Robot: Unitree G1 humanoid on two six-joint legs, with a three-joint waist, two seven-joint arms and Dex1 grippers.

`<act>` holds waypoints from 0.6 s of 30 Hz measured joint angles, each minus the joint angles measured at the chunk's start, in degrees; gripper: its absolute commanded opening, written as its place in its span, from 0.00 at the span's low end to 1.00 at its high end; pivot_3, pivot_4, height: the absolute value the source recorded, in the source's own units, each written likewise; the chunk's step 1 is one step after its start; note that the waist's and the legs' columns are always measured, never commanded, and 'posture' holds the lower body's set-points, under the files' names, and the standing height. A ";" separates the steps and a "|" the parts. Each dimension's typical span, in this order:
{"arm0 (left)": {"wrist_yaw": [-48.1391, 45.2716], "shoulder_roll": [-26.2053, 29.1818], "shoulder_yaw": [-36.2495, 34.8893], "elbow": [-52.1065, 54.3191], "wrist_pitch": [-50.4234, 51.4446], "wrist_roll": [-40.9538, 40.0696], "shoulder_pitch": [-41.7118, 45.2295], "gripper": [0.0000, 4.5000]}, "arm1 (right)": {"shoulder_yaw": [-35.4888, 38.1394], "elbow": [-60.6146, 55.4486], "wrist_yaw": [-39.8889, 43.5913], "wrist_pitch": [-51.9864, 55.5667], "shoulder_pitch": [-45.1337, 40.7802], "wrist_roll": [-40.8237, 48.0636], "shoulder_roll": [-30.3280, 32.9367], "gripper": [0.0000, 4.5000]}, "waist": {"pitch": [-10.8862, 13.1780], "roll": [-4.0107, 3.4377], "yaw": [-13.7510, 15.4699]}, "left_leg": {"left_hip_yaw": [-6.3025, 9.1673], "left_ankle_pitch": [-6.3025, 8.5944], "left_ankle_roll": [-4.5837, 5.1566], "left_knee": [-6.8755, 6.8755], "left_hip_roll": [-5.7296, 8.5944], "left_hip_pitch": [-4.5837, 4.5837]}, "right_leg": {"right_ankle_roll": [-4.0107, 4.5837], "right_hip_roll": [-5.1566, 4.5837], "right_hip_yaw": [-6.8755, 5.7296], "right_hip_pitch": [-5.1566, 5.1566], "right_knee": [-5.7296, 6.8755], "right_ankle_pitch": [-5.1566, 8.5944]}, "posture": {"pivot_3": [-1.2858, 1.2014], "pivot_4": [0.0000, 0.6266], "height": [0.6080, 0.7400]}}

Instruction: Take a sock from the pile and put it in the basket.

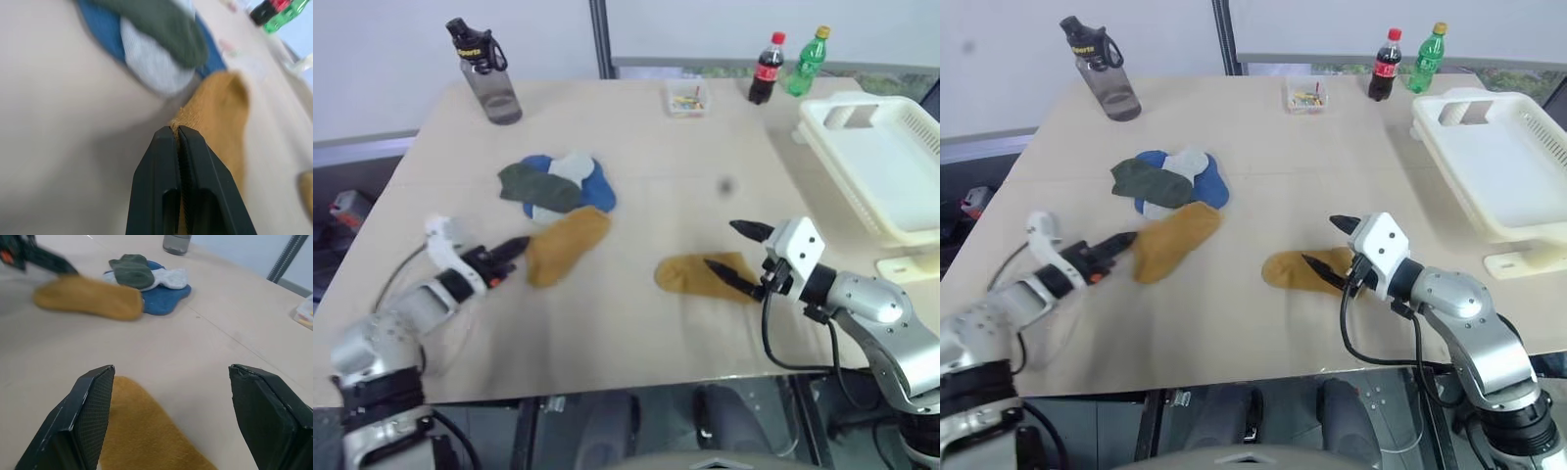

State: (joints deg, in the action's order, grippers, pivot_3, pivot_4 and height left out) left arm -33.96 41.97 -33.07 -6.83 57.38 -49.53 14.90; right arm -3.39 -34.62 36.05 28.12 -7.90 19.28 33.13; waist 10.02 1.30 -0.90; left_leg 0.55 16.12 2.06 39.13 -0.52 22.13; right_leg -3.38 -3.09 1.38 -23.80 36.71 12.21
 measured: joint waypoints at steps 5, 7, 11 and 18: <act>-7.16 18.54 -2.25 -6.11 15.04 -5.90 7.07 0.03 | -0.44 1.75 0.63 -1.02 -1.13 -0.05 -0.61 0.85 | 0.13 0.17 0.16 | 0.05 0.00 0.00 -0.01 0.08 0.10 | 0.01 0.00 -0.08 -0.05 -0.04 0.04 | 0.52 0.24 1.00; -10.92 25.42 -0.60 -6.83 19.20 -6.83 10.22 0.03 | -0.68 1.95 0.80 -1.35 -1.39 -0.08 -0.95 0.85 | 0.17 0.10 0.17 | 0.02 0.01 0.01 -0.06 0.10 0.09 | 0.03 -0.06 -0.06 -0.05 -0.08 0.06 | 0.52 0.24 1.00; -12.10 27.25 8.58 -2.08 24.58 -6.79 13.44 0.03 | -1.15 2.29 0.95 -1.80 -1.65 -0.54 -1.44 0.85 | 0.32 -0.19 0.40 | 0.02 0.00 0.00 -0.12 0.12 0.08 | -0.05 -0.13 -0.05 -0.05 -0.03 0.02 | 0.52 0.24 1.00; 12.28 -11.56 17.82 9.04 34.92 -1.99 16.64 0.03 | -1.12 1.14 -0.89 -1.22 -0.02 -1.21 -1.94 0.85 | 0.27 0.05 0.55 | 0.09 -0.17 -0.28 0.19 0.19 0.49 | -0.12 -0.09 -0.02 -0.30 0.05 -0.07 | 0.52 0.24 1.00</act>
State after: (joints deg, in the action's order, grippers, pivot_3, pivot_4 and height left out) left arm -21.68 30.42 -15.26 2.20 92.30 -51.52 31.55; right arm -4.51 -33.48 35.17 26.90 -7.92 18.06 31.18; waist 10.29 1.34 -0.35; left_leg 0.64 15.95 1.78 39.32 -0.33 22.62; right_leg -3.50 -3.18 1.36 -24.10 36.76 12.14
